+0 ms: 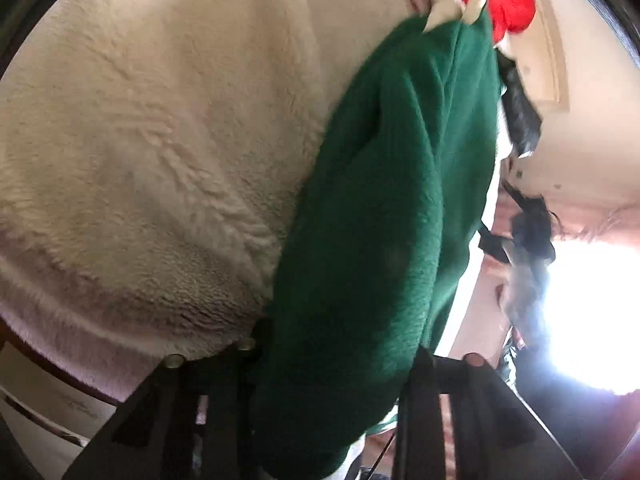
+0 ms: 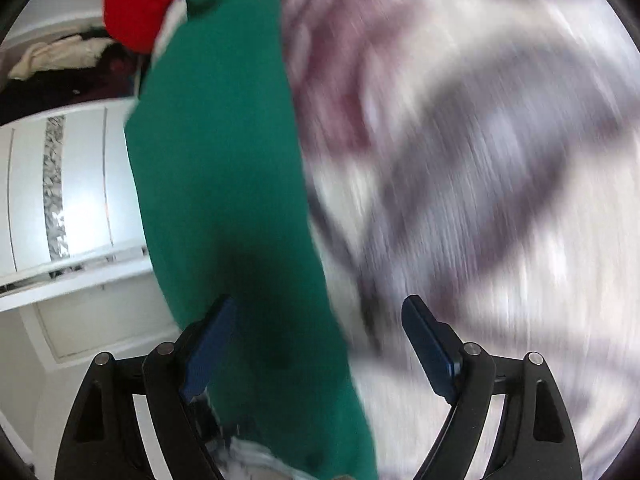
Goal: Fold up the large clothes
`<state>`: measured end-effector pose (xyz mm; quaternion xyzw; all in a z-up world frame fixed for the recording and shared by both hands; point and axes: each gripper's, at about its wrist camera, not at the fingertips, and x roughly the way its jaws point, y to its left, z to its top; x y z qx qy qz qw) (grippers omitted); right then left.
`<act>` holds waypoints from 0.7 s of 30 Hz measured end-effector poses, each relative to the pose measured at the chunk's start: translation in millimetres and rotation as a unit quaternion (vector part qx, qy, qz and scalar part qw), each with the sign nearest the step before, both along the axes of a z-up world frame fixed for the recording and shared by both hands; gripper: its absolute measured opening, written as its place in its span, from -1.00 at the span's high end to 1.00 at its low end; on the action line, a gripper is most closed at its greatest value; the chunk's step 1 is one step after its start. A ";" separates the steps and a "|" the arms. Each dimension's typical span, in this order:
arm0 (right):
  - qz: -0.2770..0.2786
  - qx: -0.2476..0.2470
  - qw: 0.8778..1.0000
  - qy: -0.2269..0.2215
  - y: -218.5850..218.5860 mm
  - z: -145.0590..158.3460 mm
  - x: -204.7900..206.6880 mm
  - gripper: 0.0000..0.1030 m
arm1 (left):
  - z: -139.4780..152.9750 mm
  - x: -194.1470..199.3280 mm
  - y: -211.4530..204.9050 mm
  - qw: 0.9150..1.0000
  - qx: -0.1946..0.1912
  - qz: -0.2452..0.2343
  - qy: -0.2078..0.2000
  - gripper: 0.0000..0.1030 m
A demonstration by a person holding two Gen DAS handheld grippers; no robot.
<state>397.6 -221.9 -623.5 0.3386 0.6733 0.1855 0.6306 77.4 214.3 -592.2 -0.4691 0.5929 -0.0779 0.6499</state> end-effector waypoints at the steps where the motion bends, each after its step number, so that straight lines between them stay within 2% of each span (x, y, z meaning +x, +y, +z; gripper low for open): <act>1: -0.006 0.007 1.000 -0.010 3.1 -1.7 18.2 -0.77 | 5.5 3.0 0.9 1.000 0.001 -0.002 -0.001 0.56; 5: -0.037 0.040 0.998 -0.045 20.6 -20.4 102.8 -0.86 | 18.5 14.8 12.0 1.000 -0.003 0.006 -0.007 0.60; 8: -0.065 0.059 0.995 -0.040 47.7 -34.9 144.8 -1.00 | 28.1 18.0 27.6 1.000 0.001 0.009 -0.014 0.61; 9: -0.076 0.069 0.994 -0.041 64.0 -42.7 162.4 -1.00 | 27.1 19.8 27.6 1.000 -0.001 0.011 -0.016 0.61; 11: -0.091 0.094 0.990 -0.046 66.5 -41.7 189.2 -1.00 | 26.3 24.4 28.9 1.000 0.001 0.010 -0.017 0.61; 14: -0.100 0.149 0.982 -0.058 80.4 -41.3 210.3 -0.99 | 20.8 23.7 40.5 1.000 -0.013 0.014 -0.013 0.62; 16: -0.081 0.140 0.985 -0.061 92.9 -37.1 210.3 -0.94 | 18.3 25.8 39.6 1.000 -0.014 0.013 -0.013 0.61; 17: -0.071 0.114 0.989 -0.058 100.2 -37.2 208.8 -0.64 | 16.5 27.1 40.2 1.000 -0.018 0.013 -0.012 0.61; 18: -0.063 0.078 0.993 -0.054 109.7 -37.6 211.4 -0.17 | 14.4 19.2 43.7 1.000 -0.020 0.015 -0.012 0.61; 19: -0.071 0.066 0.994 -0.052 110.1 -37.6 212.1 0.03 | 15.3 22.0 41.1 1.000 -0.020 0.016 -0.012 0.62; 20: -0.092 0.067 0.992 -0.047 106.2 -36.2 208.3 0.38 | 16.6 25.1 39.6 1.000 -0.023 0.013 -0.016 0.62; 21: -0.109 0.077 0.990 -0.047 95.9 -30.2 199.7 0.53 | 19.1 24.9 38.6 0.999 -0.022 0.014 -0.018 0.62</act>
